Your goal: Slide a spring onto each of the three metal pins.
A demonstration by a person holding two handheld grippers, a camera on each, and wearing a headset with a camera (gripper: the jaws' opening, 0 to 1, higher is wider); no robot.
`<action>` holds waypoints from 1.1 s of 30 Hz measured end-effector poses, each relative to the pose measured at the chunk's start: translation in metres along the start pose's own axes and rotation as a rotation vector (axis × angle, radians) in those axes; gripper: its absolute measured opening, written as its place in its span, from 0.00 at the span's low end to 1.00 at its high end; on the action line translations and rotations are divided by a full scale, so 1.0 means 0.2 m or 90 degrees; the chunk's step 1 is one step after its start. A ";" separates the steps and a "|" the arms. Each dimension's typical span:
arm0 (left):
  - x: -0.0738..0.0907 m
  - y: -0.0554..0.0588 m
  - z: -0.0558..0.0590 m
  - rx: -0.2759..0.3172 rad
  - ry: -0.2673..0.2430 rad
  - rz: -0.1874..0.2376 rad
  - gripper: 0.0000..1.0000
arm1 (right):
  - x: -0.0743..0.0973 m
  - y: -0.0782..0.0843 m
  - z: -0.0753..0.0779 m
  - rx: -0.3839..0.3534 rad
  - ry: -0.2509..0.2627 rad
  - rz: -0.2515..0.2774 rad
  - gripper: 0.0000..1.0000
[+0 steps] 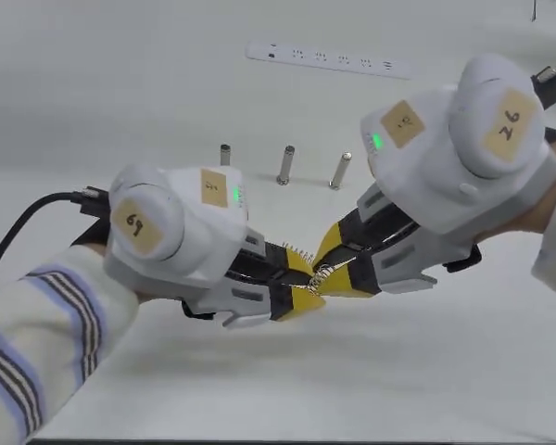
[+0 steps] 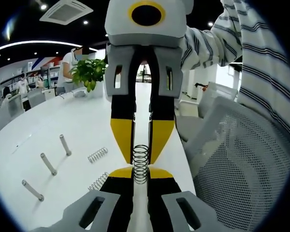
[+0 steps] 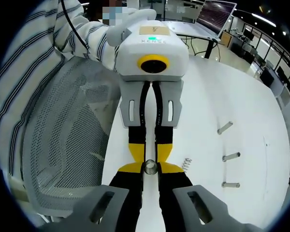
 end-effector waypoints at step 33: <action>0.04 0.00 -0.03 0.003 -0.030 0.014 0.02 | -0.03 -0.02 0.04 -0.020 0.006 -0.017 0.08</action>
Point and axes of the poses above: the centre of the closed fingertips' face, and the gripper's own axes: x roughly backward along the fingers, z roughly to its right, y roughly out of its underside, the point moved 2 cm from there along x, roughly backward along the fingers, and after that the axes turned 5 degrees about -z, right-handed, at the moved point
